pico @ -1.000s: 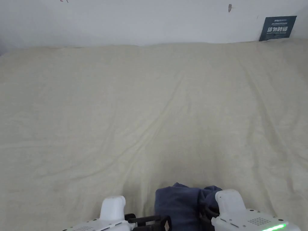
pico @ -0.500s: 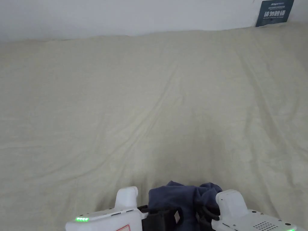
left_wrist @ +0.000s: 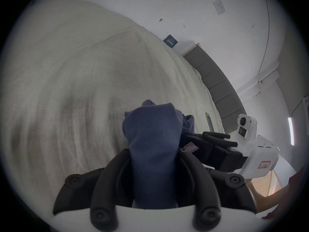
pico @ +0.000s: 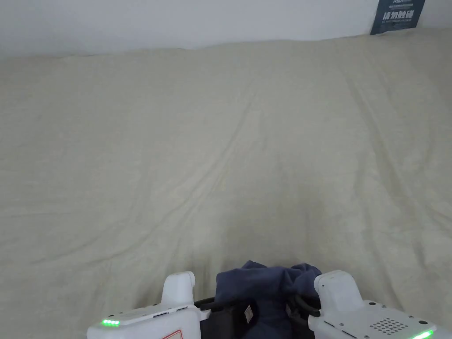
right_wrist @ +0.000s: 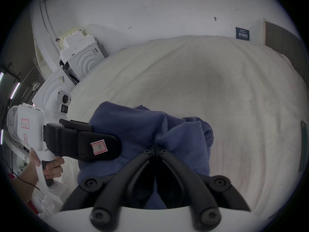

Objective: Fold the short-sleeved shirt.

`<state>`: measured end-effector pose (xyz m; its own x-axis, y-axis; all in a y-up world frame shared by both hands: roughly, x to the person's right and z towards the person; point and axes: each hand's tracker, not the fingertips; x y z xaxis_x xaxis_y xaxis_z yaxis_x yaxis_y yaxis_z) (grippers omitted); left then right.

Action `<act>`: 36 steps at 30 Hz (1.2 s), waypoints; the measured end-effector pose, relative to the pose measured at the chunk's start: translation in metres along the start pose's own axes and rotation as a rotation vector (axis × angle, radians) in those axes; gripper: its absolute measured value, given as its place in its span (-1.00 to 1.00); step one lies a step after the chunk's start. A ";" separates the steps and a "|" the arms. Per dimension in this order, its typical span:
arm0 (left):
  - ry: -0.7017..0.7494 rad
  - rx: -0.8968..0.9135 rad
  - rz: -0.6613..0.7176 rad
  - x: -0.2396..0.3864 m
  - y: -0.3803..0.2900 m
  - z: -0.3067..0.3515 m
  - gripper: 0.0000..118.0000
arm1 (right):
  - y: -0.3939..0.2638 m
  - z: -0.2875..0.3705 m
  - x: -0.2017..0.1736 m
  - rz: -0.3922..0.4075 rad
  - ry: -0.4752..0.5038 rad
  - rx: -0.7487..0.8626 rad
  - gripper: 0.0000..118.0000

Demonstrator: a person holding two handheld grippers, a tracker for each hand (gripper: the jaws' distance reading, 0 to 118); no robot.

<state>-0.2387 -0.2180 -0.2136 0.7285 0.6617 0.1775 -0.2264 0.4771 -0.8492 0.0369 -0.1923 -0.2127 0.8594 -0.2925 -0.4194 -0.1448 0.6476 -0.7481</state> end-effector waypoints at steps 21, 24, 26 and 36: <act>0.481 0.139 -0.057 -0.131 0.088 0.207 -0.42 | 0.025 0.022 -0.070 0.091 0.043 0.029 -0.91; 0.595 0.143 -0.066 -0.155 0.100 0.232 -0.42 | 0.030 0.010 -0.086 0.120 0.056 0.012 -0.92; 0.632 0.134 -0.055 -0.173 0.107 0.246 -0.42 | 0.033 0.003 -0.095 0.131 0.065 0.007 -0.91; 0.857 0.080 -0.068 -0.217 0.132 0.287 -0.05 | 0.043 -0.017 -0.118 0.165 0.101 -0.017 -0.91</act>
<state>-0.6126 -0.1321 -0.2216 0.9713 -0.0191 -0.2372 -0.1861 0.5604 -0.8071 -0.0793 -0.1424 -0.2041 0.7699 -0.2525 -0.5861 -0.2887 0.6813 -0.6727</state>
